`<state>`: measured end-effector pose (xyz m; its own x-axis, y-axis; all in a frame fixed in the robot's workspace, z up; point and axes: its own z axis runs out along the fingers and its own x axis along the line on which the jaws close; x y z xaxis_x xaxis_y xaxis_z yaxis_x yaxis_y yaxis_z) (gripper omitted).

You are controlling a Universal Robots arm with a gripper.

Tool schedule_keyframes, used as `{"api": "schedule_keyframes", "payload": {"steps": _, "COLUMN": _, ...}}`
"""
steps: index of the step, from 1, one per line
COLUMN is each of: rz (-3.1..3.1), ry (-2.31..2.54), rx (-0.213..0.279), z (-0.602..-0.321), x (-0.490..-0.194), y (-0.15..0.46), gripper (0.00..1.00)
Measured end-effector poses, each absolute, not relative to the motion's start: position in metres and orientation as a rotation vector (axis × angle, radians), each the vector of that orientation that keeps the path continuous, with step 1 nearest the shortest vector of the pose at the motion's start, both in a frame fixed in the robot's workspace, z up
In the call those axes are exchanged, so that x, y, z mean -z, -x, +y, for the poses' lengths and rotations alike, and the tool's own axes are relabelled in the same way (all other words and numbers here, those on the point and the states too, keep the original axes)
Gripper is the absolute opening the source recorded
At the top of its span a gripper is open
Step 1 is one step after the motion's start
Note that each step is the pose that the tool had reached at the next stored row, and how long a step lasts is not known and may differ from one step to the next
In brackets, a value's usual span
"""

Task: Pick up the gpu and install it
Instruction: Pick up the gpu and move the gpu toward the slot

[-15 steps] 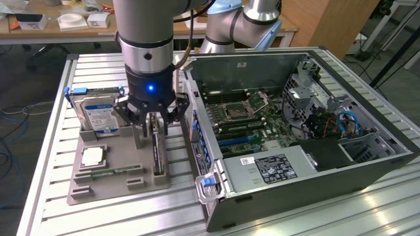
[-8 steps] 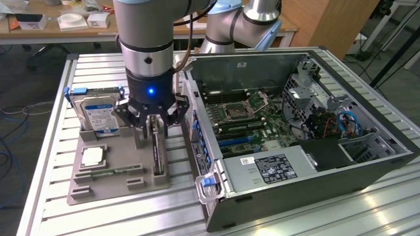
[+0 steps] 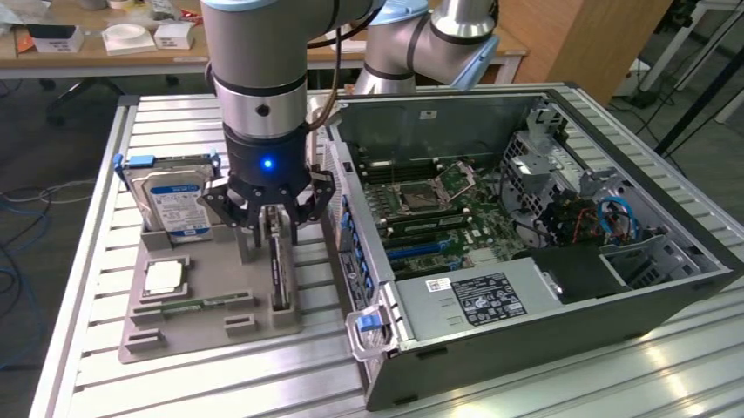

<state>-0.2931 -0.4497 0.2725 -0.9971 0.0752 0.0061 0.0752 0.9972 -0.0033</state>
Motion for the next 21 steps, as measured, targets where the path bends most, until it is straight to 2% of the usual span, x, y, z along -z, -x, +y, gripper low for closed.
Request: {"api": "schedule_keyframes", "payload": {"steps": 21, "rz": -3.133, "ry": 0.118, "rx": -0.005, "z": -0.4497, "x": -0.2631, "y": 0.2931, "gripper": 0.49}}
